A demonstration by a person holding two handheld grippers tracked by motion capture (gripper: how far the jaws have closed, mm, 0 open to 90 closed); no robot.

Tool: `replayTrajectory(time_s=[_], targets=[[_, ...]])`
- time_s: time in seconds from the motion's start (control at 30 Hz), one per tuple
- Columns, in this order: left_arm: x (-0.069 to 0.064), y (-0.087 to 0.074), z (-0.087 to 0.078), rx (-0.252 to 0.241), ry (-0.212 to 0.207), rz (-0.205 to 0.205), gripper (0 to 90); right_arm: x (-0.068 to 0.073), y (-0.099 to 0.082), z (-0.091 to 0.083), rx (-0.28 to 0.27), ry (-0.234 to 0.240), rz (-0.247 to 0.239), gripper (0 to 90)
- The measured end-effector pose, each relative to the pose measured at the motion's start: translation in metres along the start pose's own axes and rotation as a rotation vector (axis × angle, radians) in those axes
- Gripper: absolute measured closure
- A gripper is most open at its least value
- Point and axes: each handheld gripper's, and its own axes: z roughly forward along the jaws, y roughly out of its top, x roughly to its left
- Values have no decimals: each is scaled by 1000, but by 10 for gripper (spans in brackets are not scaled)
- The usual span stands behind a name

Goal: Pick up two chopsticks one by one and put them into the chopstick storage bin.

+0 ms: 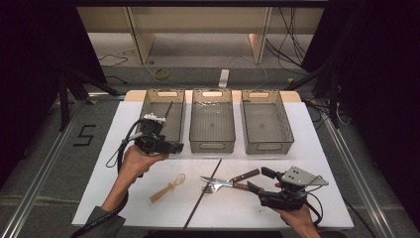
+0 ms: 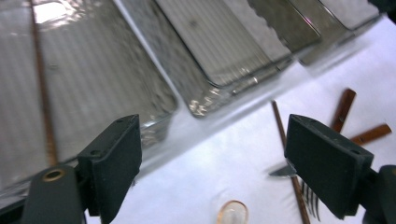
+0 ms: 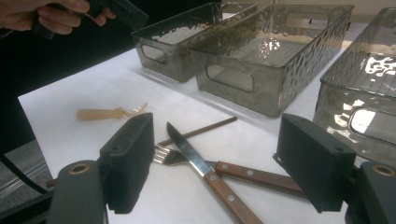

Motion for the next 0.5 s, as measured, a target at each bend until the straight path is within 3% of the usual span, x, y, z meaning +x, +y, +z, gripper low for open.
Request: replayTrajectory(time_s=[0.17, 0.27, 0.3, 0.4, 0.5], targets=[[-12, -6, 4, 31, -5, 32, 172, 0, 0, 1, 2, -1, 1, 284], [-29, -14, 6, 56, -13, 59, 170, 0, 0, 1, 5, -2, -2, 284], [-29, -14, 6, 56, -13, 59, 168, 0, 0, 1, 5, -2, -2, 284], [-44, -20, 13, 103, 0, 94, 169, 0, 0, 1, 7, -4, -4, 284], [-49, -23, 16, 122, -2, 98, 169, 0, 0, 0, 3, -8, -9, 284]])
